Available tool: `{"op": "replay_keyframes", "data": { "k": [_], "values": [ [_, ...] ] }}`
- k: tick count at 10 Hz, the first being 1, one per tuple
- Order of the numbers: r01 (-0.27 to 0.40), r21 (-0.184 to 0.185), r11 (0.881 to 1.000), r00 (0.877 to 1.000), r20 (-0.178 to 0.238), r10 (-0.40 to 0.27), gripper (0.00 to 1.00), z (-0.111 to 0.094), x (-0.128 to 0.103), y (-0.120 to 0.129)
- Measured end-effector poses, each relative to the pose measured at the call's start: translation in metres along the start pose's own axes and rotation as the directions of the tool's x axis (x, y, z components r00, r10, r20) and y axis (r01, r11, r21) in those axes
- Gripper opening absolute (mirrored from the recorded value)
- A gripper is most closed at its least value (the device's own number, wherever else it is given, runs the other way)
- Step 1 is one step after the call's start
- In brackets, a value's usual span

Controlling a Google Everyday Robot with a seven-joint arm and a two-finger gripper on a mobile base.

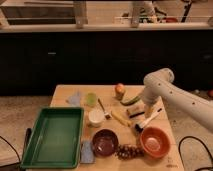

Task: Place eraser in purple bowl

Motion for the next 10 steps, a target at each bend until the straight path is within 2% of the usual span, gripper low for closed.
{"op": "replay_keyframes", "data": {
  "k": [5,10],
  "values": [
    [-0.040,-0.007,0.999,0.999,0.005,0.040,0.80,0.015,0.002,-0.006],
    [-0.072,-0.017,0.997,0.997,0.006,0.072,0.80,0.039,0.004,-0.008]
  ]
}}
